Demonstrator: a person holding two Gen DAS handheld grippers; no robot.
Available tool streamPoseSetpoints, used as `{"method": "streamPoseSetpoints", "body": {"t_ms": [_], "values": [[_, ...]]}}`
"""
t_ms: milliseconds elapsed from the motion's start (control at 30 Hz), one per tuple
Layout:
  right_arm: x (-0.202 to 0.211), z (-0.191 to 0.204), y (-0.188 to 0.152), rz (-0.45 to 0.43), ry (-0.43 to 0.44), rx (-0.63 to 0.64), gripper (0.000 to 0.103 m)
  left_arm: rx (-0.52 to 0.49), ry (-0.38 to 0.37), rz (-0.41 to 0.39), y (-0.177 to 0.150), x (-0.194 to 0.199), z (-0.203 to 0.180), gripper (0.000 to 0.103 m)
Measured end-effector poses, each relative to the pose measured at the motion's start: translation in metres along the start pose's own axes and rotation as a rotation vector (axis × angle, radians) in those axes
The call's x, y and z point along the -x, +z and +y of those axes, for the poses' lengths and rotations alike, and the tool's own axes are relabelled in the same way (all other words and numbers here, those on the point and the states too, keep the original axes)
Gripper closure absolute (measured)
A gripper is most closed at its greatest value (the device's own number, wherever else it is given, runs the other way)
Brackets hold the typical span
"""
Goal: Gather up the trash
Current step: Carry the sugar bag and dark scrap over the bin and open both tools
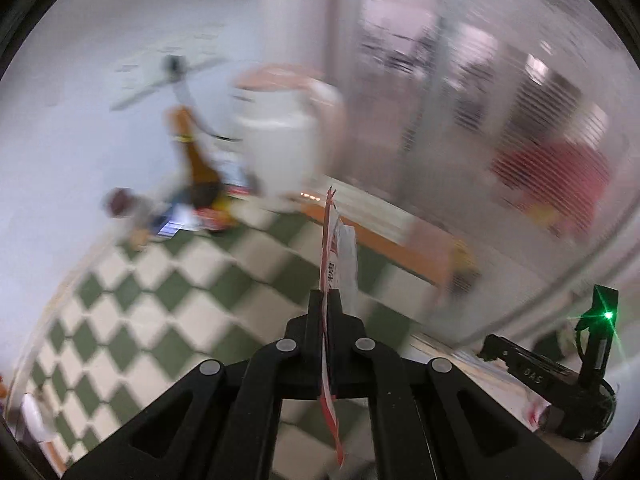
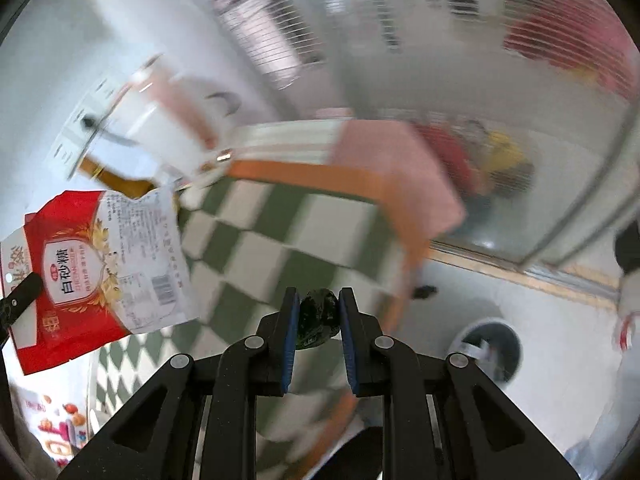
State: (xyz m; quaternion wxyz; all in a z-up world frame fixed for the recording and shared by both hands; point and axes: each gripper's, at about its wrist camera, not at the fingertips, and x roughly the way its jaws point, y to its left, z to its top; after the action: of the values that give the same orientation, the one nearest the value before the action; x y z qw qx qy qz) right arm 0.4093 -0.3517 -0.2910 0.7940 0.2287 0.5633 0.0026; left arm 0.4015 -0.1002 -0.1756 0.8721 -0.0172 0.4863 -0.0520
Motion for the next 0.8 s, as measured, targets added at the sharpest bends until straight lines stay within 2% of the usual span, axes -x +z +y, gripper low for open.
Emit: {"method": "streamPoseSetpoints", "body": {"t_ms": [133,267,333,433,533,667,800], "values": [[0.017,-0.09,-0.019,0.004,-0.077,-0.111,0.082,-0.091,-0.134,0.102,-0.033,-0.039,-0.09,0.103],[0.015,-0.186,-0.053,0.043,-0.165,-0.227,0.082,-0.164,-0.223,0.201,-0.072,-0.082,-0.161,0.103],[0.004,-0.229,-0.075,0.072,-0.204,-0.278,0.082,-0.207,-0.251,0.278,-0.101,-0.12,-0.199,0.103],[-0.031,-0.293,-0.115,0.13,-0.242,-0.363,0.082,-0.247,-0.256,0.381,-0.146,-0.18,-0.235,0.103],[-0.088,-0.347,-0.157,0.192,-0.248,-0.437,0.082,-0.285,-0.234,0.488,-0.199,-0.256,-0.26,0.103],[-0.173,-0.398,-0.199,0.242,-0.228,-0.472,0.082,-0.327,-0.207,0.647,-0.283,-0.373,-0.284,0.103],[-0.248,-0.435,-0.227,0.259,-0.219,-0.461,0.083,-0.352,-0.195,0.763,-0.352,-0.472,-0.298,0.103]]}}
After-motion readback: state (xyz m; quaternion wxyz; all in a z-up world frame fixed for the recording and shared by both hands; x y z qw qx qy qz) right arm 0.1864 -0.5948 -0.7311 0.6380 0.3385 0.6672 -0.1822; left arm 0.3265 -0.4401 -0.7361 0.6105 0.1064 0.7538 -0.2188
